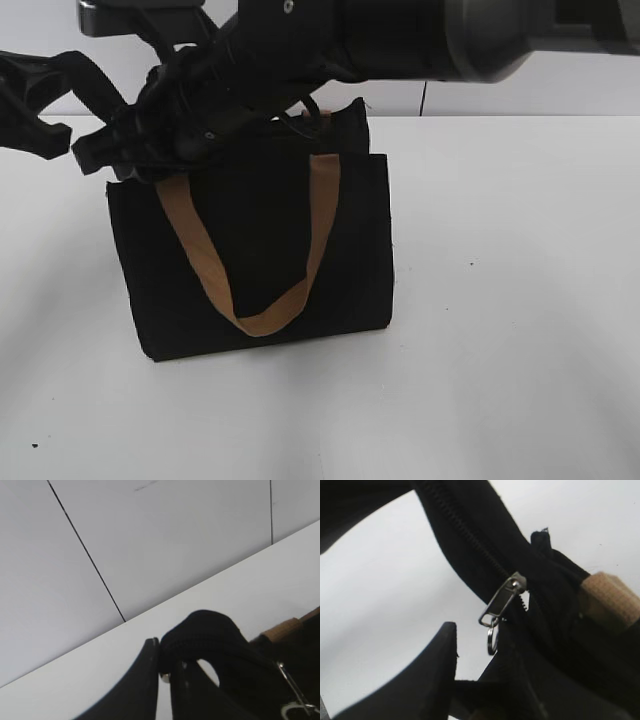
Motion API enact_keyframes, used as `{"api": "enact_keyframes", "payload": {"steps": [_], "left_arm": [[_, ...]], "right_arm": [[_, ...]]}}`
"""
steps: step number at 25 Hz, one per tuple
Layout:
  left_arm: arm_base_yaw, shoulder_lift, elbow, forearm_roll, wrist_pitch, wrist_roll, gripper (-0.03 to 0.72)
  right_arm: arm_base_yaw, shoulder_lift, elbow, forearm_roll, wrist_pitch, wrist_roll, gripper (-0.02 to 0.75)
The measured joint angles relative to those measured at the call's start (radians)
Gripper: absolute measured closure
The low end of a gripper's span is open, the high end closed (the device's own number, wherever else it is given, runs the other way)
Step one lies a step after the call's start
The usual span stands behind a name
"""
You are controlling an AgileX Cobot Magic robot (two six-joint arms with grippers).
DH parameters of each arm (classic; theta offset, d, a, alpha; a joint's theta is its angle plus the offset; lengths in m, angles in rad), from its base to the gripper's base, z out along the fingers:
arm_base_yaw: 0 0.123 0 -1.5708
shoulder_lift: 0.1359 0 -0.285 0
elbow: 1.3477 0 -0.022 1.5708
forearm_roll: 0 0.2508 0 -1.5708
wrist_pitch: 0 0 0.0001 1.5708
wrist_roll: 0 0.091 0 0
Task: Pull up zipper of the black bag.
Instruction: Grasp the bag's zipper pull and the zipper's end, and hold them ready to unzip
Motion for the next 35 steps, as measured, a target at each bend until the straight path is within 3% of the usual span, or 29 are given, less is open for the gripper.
{"api": "enact_keyframes", "payload": {"steps": [3, 7, 9, 16, 24, 35], "left_arm": [[0.0, 0.0, 0.0, -0.016, -0.001, 0.0, 0.654], [0.0, 0.0, 0.0, -0.027, -0.001, 0.0, 0.654], [0.0, 0.0, 0.0, -0.028, -0.001, 0.0, 0.654], [0.0, 0.0, 0.0, -0.028, 0.0, -0.001, 0.654], [0.0, 0.0, 0.0, -0.037, 0.085, -0.001, 0.654], [-0.002, 0.0, 0.0, -0.13, 0.187, -0.001, 0.654]], "right_arm": [[0.0, 0.0, 0.0, 0.0, -0.012, -0.021, 0.535], [0.0, 0.0, 0.0, 0.0, -0.032, -0.025, 0.71], [0.0, 0.0, 0.0, 0.0, -0.041, -0.025, 0.743], [0.0, -0.013, 0.0, -0.004, -0.025, -0.025, 0.751], [-0.004, -0.1, 0.0, -0.002, 0.137, -0.025, 0.751], [-0.106, -0.132, 0.0, 0.015, 0.282, -0.025, 0.751]]}}
